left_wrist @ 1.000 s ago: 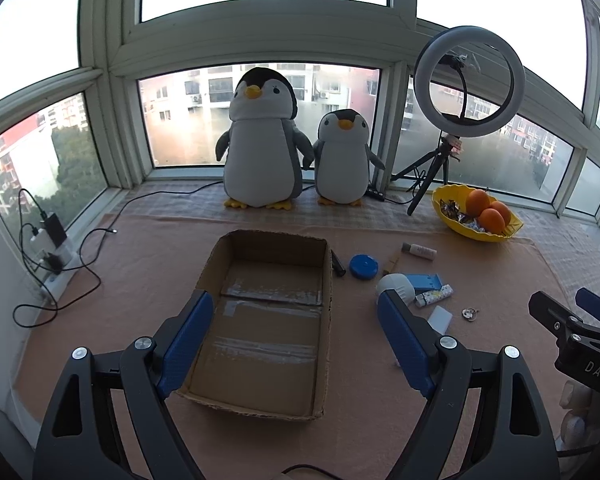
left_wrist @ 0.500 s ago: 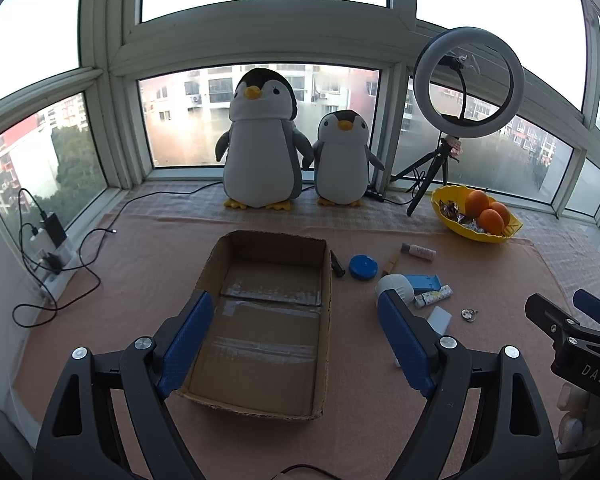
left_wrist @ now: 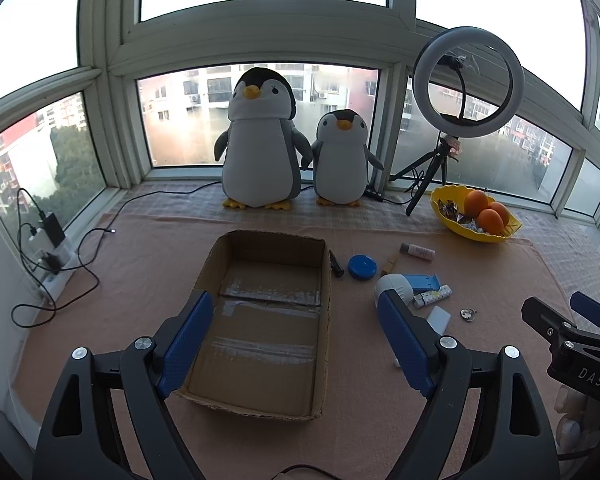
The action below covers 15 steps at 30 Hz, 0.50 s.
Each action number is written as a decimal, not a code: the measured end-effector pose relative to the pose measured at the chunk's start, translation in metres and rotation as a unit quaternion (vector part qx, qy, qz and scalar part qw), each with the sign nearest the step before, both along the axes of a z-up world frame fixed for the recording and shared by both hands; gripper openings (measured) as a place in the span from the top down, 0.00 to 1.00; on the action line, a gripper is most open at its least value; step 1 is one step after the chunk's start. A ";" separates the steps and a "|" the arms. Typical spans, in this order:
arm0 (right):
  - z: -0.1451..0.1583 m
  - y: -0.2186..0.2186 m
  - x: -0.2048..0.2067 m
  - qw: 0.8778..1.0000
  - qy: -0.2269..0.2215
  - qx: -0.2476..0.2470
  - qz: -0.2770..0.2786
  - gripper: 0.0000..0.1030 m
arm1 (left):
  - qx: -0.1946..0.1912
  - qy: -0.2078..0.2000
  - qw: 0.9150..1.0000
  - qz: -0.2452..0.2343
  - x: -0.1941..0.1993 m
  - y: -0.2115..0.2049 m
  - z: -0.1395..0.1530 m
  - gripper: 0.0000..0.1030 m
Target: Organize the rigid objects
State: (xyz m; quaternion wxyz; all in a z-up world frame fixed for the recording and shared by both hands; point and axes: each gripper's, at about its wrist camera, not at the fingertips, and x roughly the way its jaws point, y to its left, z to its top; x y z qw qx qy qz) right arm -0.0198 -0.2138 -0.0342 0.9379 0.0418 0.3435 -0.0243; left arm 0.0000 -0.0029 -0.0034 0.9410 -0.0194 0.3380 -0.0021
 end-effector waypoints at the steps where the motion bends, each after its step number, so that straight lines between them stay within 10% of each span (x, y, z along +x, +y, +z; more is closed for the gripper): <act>1: 0.000 0.000 0.000 1.000 0.000 0.000 0.000 0.00 | 0.000 0.000 1.000 0.000 0.000 0.000 0.000 0.18; 15: -0.004 0.004 0.001 1.000 0.006 0.001 0.003 0.00 | -0.001 0.003 1.000 0.000 0.003 0.002 -0.002 0.18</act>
